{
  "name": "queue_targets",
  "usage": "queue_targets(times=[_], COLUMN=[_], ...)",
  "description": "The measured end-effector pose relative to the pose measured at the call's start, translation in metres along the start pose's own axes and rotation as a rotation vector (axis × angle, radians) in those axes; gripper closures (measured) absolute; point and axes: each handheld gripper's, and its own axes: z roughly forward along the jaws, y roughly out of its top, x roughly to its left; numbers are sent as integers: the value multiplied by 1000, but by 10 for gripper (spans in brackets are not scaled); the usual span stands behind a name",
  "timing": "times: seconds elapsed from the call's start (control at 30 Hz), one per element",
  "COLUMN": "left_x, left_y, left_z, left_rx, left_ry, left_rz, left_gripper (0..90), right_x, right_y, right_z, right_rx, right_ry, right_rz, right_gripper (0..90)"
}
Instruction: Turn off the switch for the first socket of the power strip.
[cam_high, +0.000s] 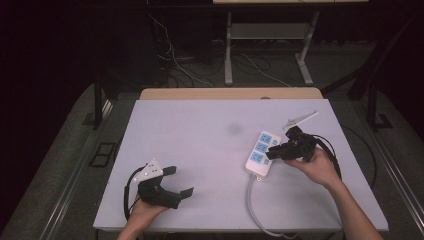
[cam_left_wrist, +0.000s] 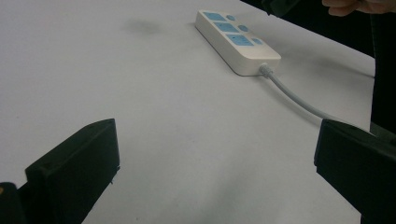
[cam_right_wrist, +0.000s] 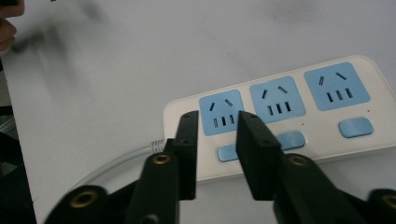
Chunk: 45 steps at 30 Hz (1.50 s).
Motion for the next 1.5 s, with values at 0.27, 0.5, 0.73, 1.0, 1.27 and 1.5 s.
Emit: queue_targets(times=[0.27, 0.5, 0.73, 1.0, 1.27, 1.5], left_x=[0, 0, 0, 0, 0, 0], left_y=[0, 0, 0, 0, 0, 0], left_z=[1, 0, 0, 1, 1, 2], left_rx=[3, 3, 5, 8, 7, 11], left_ry=[-4, -4, -5, -5, -5, -8], left_rz=[5, 4, 7, 8, 9, 10], left_gripper=[0, 0, 0, 0, 0, 0], right_x=[-3, -7, -11, -13, -13, -14], right_y=[1, 1, 0, -2, -7, -10], right_z=[9, 16, 20, 25, 31, 33], right_rx=[18, 39, 50, 63, 88, 65], right_ry=[-13, -14, -15, -3, 6, 19], right_rz=[-2, 4, 8, 8, 12, 10], right_gripper=[895, 895, 895, 895, 895, 896])
